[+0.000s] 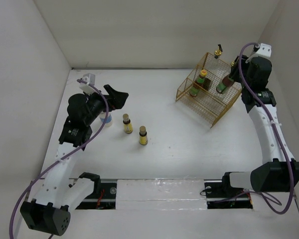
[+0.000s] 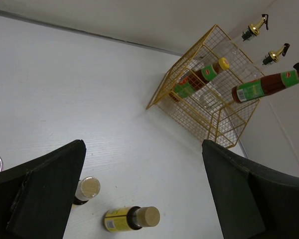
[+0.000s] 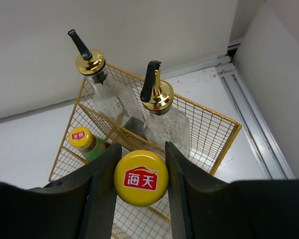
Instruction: Organize the condiment bottles
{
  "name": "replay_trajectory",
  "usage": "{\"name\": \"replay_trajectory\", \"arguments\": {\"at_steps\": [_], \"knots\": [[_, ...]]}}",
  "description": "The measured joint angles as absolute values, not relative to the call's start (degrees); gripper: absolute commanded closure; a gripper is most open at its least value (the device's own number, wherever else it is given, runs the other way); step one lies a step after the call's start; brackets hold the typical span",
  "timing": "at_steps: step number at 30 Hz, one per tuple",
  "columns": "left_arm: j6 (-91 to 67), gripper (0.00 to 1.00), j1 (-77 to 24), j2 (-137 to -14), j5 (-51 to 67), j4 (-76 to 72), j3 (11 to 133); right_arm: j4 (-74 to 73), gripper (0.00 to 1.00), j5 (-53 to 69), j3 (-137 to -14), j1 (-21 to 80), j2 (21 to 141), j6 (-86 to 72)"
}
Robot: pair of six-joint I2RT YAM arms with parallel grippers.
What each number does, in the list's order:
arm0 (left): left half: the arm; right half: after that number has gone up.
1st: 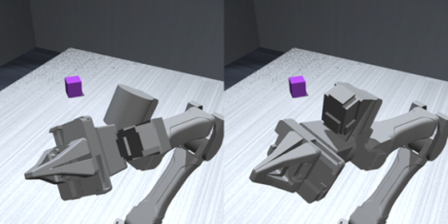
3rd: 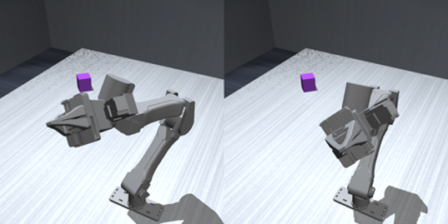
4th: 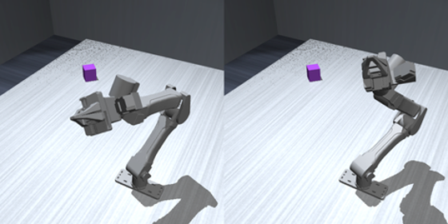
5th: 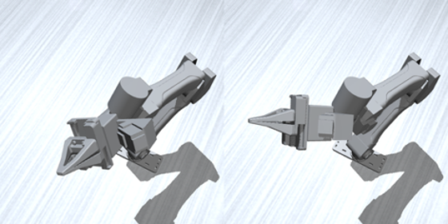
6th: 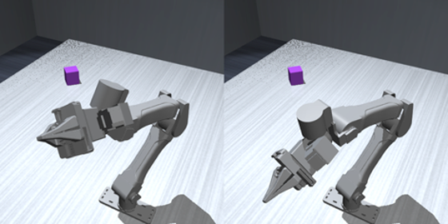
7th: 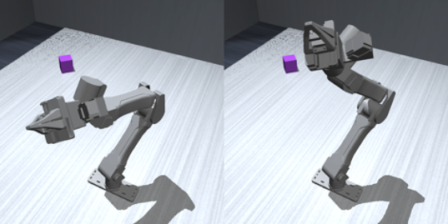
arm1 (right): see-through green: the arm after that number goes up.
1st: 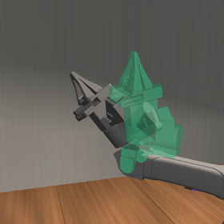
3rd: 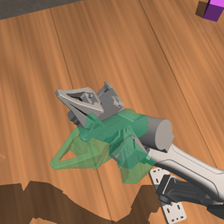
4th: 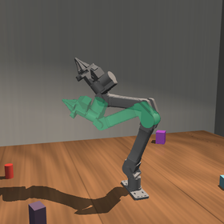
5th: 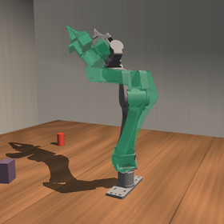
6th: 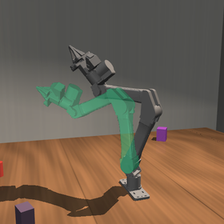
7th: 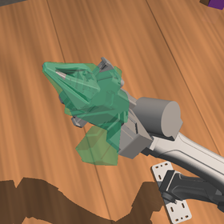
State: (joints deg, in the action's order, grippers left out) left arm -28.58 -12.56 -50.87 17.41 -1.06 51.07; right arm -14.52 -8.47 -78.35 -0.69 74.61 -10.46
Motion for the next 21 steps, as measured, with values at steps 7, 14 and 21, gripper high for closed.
{"name": "replay_trajectory", "arguments": {"at_steps": [7, 14, 21], "knots": [[-28.58, 0.0, -12.56, -51.29, 17.58, -1.06, 51.07, -11.88, 0.84, -7.84, -77.8, -0.84, 75.18, -10.48], [-28.58, 0.0, -12.56, -51.29, 17.61, -1.06, 51.07, -10.55, 0.84, -7.49, -75.13, -0.82, 78.26, -10.48], [-28.58, 0.0, -12.56, -51.7, 17.61, -1.04, 51.07, -10.22, 0.84, -7.6, -72.99, -0.38, 81.78, -10.24]]}}
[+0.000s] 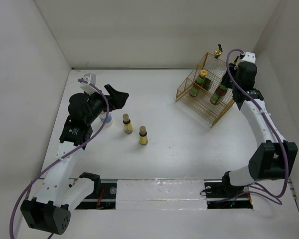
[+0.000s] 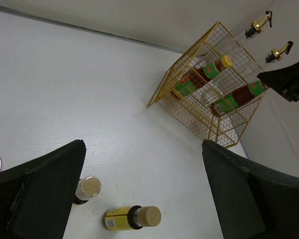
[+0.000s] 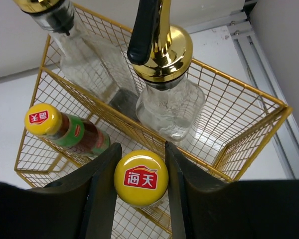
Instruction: Organize the condiment bottles
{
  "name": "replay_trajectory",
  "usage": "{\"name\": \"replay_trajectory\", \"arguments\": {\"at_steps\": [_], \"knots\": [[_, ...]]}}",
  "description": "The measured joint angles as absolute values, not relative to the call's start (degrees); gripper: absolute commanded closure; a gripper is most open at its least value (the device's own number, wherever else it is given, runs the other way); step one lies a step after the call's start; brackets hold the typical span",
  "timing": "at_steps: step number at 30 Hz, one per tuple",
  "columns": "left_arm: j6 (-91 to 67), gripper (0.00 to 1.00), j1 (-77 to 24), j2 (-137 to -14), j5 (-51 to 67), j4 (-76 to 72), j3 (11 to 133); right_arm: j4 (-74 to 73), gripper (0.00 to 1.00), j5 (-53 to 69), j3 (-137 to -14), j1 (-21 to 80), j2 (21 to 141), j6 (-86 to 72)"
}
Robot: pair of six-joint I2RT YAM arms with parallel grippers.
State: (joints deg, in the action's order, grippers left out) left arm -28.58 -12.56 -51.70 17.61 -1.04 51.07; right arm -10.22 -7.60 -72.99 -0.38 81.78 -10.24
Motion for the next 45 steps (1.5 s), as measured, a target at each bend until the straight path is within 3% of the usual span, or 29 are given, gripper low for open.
{"name": "replay_trajectory", "arguments": {"at_steps": [7, 14, 20, 28, 33, 38, 45], "knots": [[-28.58, 0.0, -12.56, -51.75, 17.87, -1.06, 51.07, -9.34, 0.83, -8.36, -72.73, 0.8, 86.19, -10.02], [-28.58, 0.0, -12.56, -51.75, 18.02, -1.04, 51.07, -8.54, 0.73, -10.41, -72.12, 2.46, 88.27, -9.61], [-28.58, 0.0, -12.56, -51.75, 18.02, -1.06, 51.07, -8.45, 0.43, -11.62, -72.12, 3.33, 88.31, -9.23], [-28.58, 0.0, -12.56, -51.75, 18.0, -1.06, 51.07, -5.52, 0.25, -12.56, -72.14, 4.47, 85.36, -8.99], [-28.58, 0.0, -12.56, -51.68, 17.28, -1.04, 51.07, -5.39, 0.23, -11.38, -72.18, 6.98, 79.83, -8.14], [-28.6, 0.0, -12.56, -49.36, 13.54, -0.51, 51.05, -0.23, 0.24, -2.72, -72.34, 15.46, 75.59, -5.32], [-30.28, 0.0, -12.62, -38.28, 3.6, -0.67, 49.87, 3.86, 0.18, 14.46, -79.94, 34.15, 89.82, -0.95]]}}
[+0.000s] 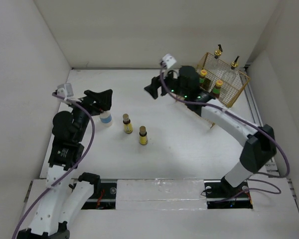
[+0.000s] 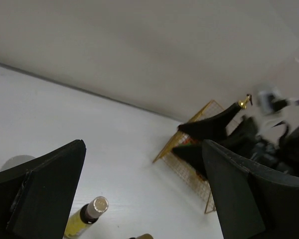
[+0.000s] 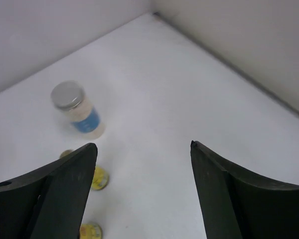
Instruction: Organize the condiment bottles
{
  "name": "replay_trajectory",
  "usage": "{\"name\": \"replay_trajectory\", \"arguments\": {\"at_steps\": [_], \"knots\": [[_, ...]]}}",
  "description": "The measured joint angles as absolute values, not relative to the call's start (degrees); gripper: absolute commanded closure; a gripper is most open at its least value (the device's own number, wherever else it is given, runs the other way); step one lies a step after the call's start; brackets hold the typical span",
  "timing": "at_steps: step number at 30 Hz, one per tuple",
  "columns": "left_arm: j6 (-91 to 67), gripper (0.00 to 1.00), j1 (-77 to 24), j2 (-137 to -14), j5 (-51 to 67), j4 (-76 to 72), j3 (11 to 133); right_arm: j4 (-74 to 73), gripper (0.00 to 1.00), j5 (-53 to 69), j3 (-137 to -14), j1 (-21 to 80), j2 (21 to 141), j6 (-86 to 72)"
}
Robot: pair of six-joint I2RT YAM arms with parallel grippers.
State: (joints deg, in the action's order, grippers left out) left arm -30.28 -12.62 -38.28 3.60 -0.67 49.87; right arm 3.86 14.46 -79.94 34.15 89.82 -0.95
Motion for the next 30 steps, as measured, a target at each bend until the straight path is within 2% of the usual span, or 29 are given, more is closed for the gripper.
{"name": "replay_trajectory", "arguments": {"at_steps": [7, 15, 20, 30], "knots": [[-31.68, 0.0, -12.51, -31.59, -3.79, -1.37, 49.5, 0.25, 0.09, 23.07, -92.99, 45.65, 109.78, 4.8], [-31.99, 0.0, -12.38, -31.48, -5.76, -1.48, 49.47, -9.19, 0.06, 21.89, -116.97, 52.14, 127.46, 10.02], [-31.99, 0.0, -12.38, -31.7, -5.76, -1.48, 49.47, -12.27, 0.03, 18.74, -121.03, 53.93, 131.81, 11.51], [-31.94, 0.0, -12.38, -31.7, -5.63, -1.5, 49.45, -13.82, 0.05, 16.99, -127.72, 54.04, 138.8, 11.77]]}}
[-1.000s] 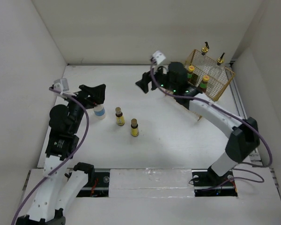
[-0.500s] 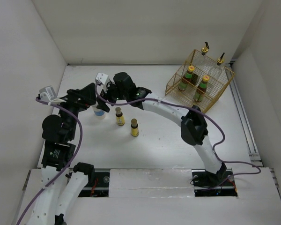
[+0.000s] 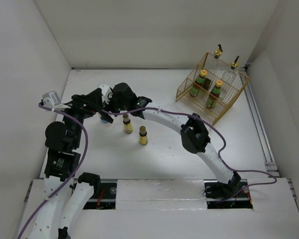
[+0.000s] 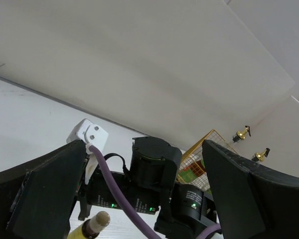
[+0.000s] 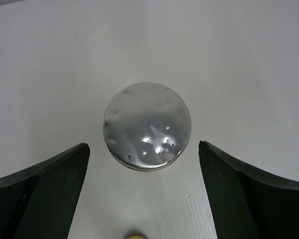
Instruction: Organize the condiment bottles
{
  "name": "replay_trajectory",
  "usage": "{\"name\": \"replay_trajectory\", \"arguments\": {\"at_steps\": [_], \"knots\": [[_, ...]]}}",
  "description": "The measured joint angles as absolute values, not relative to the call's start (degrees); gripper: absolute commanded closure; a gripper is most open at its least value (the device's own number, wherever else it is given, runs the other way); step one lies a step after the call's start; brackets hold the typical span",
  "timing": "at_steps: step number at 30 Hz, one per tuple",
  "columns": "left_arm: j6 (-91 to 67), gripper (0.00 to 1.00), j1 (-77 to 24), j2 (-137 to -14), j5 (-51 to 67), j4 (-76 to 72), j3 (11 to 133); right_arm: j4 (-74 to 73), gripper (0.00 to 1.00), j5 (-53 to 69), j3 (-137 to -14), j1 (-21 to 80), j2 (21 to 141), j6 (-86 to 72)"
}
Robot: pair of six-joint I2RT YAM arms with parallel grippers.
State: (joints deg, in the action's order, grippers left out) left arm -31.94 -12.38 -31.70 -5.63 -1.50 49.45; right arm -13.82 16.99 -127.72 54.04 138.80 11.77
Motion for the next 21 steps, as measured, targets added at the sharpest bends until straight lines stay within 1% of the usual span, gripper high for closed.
{"name": "replay_trajectory", "arguments": {"at_steps": [1, 3, 7, 8, 11, 13, 15, 18, 21], "knots": [[-31.94, 0.0, -12.38, -31.68, -5.61, -1.52, 49.39, -13.52, 0.08, 16.97, -128.16, 54.04, 139.37, 11.57], [-31.94, 0.0, -12.38, -31.68, -5.43, -1.48, 49.17, -12.62, 0.11, 16.95, -129.08, 54.08, 140.64, 10.98], [-31.94, 0.0, -12.23, -31.75, -4.8, -1.52, 49.08, -10.81, 0.23, 16.95, -129.51, 54.08, 142.12, 9.41], [-31.94, 0.0, -12.16, -31.75, -4.58, -1.54, 49.08, -10.09, 0.28, 16.95, -129.51, 54.11, 142.28, 8.84], [-31.94, 0.0, -11.94, -31.79, -4.12, -1.58, 48.99, -7.84, 0.38, 17.04, -129.51, 54.13, 142.54, 7.33], [-31.94, 0.0, -11.64, -31.81, -3.66, -1.83, 48.66, -7.11, 0.43, 17.08, -129.36, 54.13, 142.61, 6.33], [-31.94, 0.0, -11.51, -31.9, -3.4, -1.91, 48.23, -4.95, 0.51, 17.28, -128.62, 54.13, 142.61, 5.41], [-31.94, 0.0, -11.49, -32.56, -3.01, -1.98, 48.1, -2.5, 0.53, 17.39, -127.28, 54.13, 142.58, 4.45], [-31.94, 0.0, -11.49, -32.91, -2.81, -2.0, 47.99, 0.47, 0.53, 17.34, -124.2, 54.15, 141.23, 3.88]]}}
